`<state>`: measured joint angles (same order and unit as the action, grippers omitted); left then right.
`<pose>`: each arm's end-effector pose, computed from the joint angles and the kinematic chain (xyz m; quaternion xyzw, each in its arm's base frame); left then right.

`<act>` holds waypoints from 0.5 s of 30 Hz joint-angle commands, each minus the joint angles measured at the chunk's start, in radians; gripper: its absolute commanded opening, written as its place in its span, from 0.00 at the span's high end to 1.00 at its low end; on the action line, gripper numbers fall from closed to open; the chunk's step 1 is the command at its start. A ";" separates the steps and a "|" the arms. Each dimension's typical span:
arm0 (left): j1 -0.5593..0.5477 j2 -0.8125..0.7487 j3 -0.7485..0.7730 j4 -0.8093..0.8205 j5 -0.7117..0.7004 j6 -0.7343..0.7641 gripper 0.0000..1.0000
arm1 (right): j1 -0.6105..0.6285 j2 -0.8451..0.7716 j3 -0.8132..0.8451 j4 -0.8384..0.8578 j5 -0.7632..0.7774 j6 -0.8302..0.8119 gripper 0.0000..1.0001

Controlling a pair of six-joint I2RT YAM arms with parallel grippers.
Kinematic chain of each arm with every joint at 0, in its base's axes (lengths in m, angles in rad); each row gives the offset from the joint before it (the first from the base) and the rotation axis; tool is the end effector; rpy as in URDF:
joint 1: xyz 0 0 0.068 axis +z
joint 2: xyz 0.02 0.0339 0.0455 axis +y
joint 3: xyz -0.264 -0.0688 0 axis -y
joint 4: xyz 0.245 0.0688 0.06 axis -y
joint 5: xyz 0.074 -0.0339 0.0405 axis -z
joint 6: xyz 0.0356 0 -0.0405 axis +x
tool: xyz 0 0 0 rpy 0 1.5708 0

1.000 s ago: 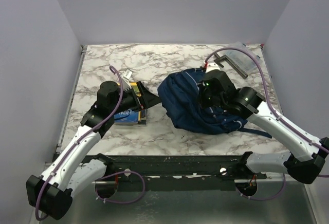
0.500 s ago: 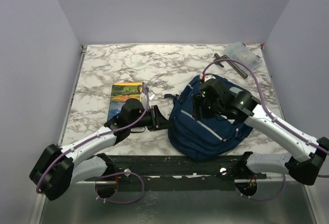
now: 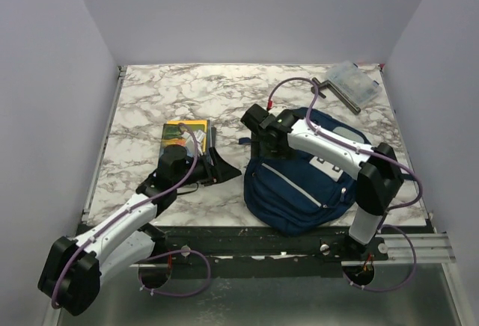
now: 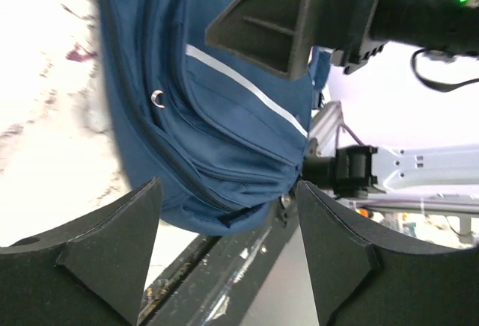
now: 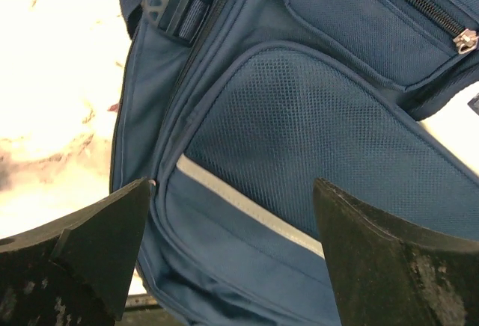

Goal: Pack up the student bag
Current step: Zip the student bag at the center of the board, then unzip the student bag at the center of the board.

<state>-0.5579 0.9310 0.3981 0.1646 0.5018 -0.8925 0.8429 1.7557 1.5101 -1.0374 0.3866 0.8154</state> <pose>0.1623 -0.1215 0.2146 0.0055 0.8110 -0.5167 0.2743 0.2436 0.2532 0.2691 0.0142 0.9715 -0.0247 0.2352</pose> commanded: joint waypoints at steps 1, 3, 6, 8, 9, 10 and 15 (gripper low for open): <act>0.050 -0.068 0.067 -0.161 -0.069 0.116 0.25 | -0.001 0.054 0.033 -0.007 0.098 0.187 0.08; 0.050 -0.074 0.094 -0.210 -0.080 0.141 0.25 | 0.005 0.126 0.079 -0.087 0.096 0.241 0.08; 0.049 -0.087 0.099 -0.215 -0.092 0.146 0.25 | 0.022 0.174 0.057 -0.094 0.128 0.280 0.06; 0.047 -0.094 0.098 -0.215 -0.102 0.150 0.25 | 0.021 0.179 0.008 -0.044 0.153 0.287 0.06; 0.047 -0.098 0.097 -0.216 -0.106 0.150 0.25 | 0.021 0.191 -0.002 -0.038 0.169 0.289 0.06; 0.047 -0.101 0.097 -0.218 -0.108 0.153 0.25 | 0.022 0.207 0.000 -0.038 0.180 0.288 0.07; 0.049 -0.087 0.119 -0.252 -0.106 0.161 0.24 | 0.023 0.229 -0.016 -0.014 0.228 0.262 0.26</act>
<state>-0.5117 0.8440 0.4778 -0.0406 0.4225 -0.7643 0.8608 1.9743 1.5204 -1.0695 0.5198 1.0626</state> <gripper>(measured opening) 0.752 0.847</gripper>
